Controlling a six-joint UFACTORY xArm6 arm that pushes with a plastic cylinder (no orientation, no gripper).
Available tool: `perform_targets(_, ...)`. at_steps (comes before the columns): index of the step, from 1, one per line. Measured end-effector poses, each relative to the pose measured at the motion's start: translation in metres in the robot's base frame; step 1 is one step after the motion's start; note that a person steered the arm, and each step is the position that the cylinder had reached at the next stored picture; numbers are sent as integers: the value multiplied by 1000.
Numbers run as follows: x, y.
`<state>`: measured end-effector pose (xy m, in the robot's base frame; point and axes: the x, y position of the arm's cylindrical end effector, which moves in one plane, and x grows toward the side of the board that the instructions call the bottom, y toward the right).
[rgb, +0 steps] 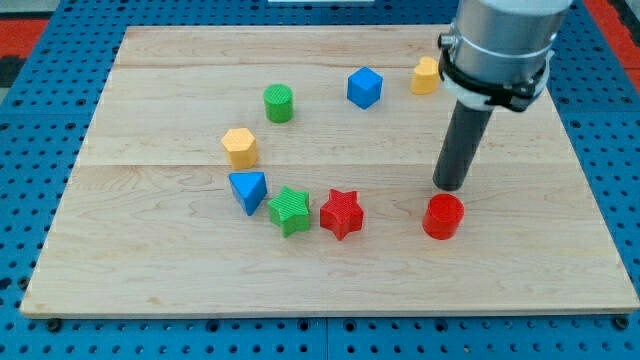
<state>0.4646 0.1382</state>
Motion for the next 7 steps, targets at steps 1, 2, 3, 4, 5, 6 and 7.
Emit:
perform_targets(1, -41, 21)
perform_targets(2, -97, 94)
perform_targets(3, -183, 96)
perform_targets(4, -232, 68)
perform_targets(5, -214, 0)
perform_targets(6, -175, -12)
perform_targets(7, -175, -2)
